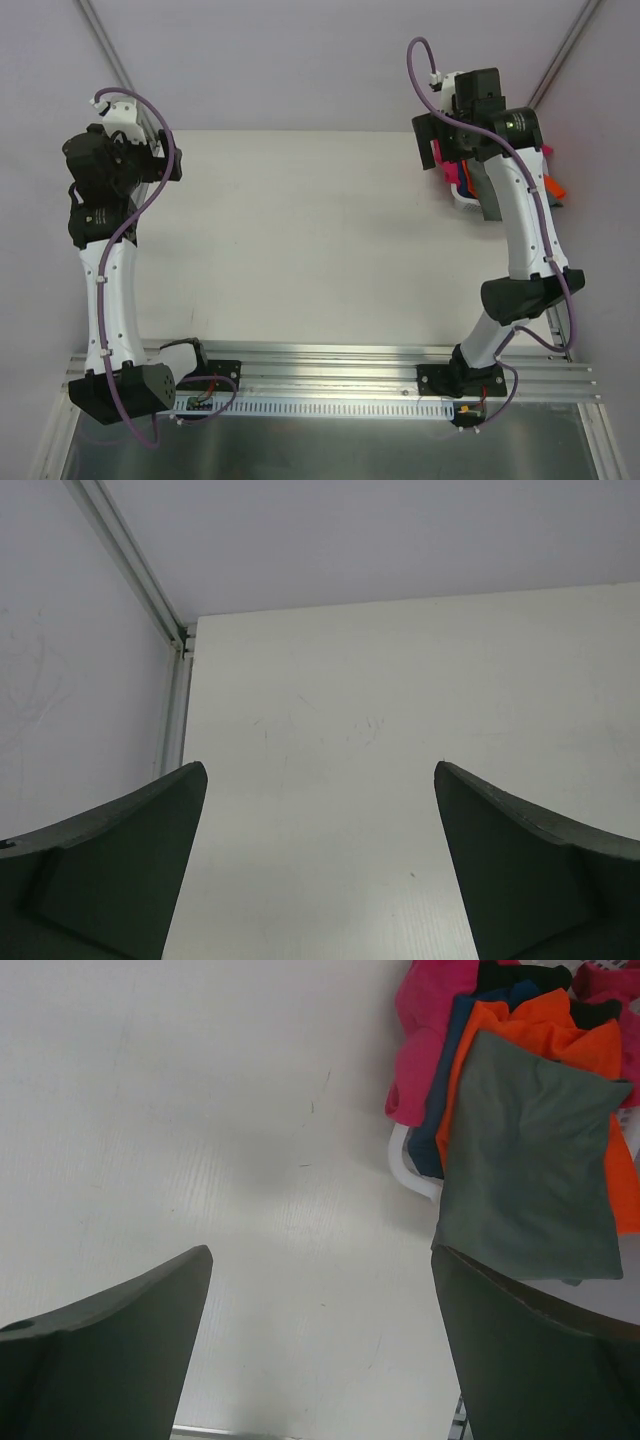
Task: Fold and stack the t-shirts
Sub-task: Grab crumpled tshirt from bin with the right arm
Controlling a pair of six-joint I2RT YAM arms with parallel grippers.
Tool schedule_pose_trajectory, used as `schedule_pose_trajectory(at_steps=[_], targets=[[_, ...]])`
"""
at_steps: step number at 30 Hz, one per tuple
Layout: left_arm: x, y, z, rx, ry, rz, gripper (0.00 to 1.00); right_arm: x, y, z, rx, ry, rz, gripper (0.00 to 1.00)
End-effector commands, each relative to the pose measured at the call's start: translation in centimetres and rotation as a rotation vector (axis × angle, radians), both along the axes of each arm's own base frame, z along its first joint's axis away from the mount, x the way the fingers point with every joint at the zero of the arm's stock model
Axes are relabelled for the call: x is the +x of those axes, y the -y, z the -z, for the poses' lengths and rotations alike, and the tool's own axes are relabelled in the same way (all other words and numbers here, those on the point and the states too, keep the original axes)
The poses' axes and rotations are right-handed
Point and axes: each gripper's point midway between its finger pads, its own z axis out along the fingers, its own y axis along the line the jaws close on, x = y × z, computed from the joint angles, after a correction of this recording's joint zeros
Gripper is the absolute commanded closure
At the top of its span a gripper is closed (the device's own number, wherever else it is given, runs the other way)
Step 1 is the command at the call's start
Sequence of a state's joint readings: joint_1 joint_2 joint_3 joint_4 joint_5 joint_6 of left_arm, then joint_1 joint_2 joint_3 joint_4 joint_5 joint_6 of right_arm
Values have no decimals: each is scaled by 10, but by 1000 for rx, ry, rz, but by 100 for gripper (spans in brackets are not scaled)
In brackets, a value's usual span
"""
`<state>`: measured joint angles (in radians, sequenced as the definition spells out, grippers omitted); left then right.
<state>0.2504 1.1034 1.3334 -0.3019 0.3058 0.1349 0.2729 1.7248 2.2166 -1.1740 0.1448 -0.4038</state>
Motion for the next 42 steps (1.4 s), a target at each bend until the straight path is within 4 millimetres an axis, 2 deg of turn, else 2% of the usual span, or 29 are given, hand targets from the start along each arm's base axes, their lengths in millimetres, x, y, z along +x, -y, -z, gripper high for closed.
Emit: schedule_pose_trajectory(at_steps=[1, 7, 10, 11, 13, 15, 16, 17, 19, 21, 22, 23, 24, 25, 26, 27, 28, 30, 31, 33, 34, 36, 37, 39, 42], targets=[[1, 0, -10, -22, 37, -1, 1, 4, 5, 0, -49, 18, 32, 3], [-6, 12, 10, -112, -3, 32, 1, 12, -12, 20, -117, -26, -82, 3], [-9, 19, 16, -143, -16, 59, 1, 21, -16, 16, -160, -2, -120, 3], [-9, 21, 17, -148, -19, 68, 1, 27, -16, 6, -159, 38, -113, 3], [-8, 22, 16, -152, -19, 73, 1, 38, -12, -4, -181, 84, -81, 3], [-6, 22, 15, -154, -18, 79, 1, 53, -7, -22, -197, 172, -36, 3], [-6, 23, 14, -157, -20, 83, 1, 59, 4, -27, -233, 206, 14, 3], [-6, 28, 16, -165, -27, 116, 1, 68, 6, -47, -212, 300, 37, 3], [-5, 32, 19, -159, -33, 142, 1, 75, 13, -45, -154, 312, 11, 3], [-3, 33, 22, -166, -45, 150, 1, 82, 23, -29, -98, 249, -7, 3], [-2, 33, 24, -171, -52, 152, 1, 84, 32, -34, -82, 247, 20, 3], [0, 34, 25, -173, -59, 159, 1, 82, 43, -20, -47, 186, 82, 3], [0, 36, 29, -187, -79, 169, 1, 89, 65, -2, -26, 142, 153, 3], [1, 37, 31, -191, -92, 171, 1, 91, 80, 3, -18, 133, 214, 3], [3, 42, 38, -190, -113, 185, 1, 95, 96, 19, -5, 122, 293, 2], [3, 44, 46, -156, -133, 204, 1, 95, 127, 24, -50, 123, 392, 1], [6, 45, 54, -135, -149, 209, 1, 97, 134, 29, -73, 121, 422, 1], [9, 49, 69, -102, -179, 230, 1, 98, 171, 31, -125, 124, 518, 1], [12, 50, 72, -110, -188, 237, 1, 101, 179, 41, -150, 100, 531, 1], [21, 54, 77, -168, -220, 240, 1, 101, 174, 59, -152, 22, 437, 1], [26, 55, 83, -192, -242, 252, 1, 99, 169, 76, -153, -43, 396, 1], [30, 67, 80, -253, -255, 302, 1, 96, 158, 104, -111, -134, 325, 1], [34, 70, 85, -279, -277, 313, 1, 89, 154, 126, -96, -214, 304, 1], [34, 78, 90, -291, -298, 340, 1, 83, 145, 148, -54, -294, 264, 6], [27, 92, 108, -261, -349, 405, 1, 79, 129, 171, 19, -360, 204, 9]])
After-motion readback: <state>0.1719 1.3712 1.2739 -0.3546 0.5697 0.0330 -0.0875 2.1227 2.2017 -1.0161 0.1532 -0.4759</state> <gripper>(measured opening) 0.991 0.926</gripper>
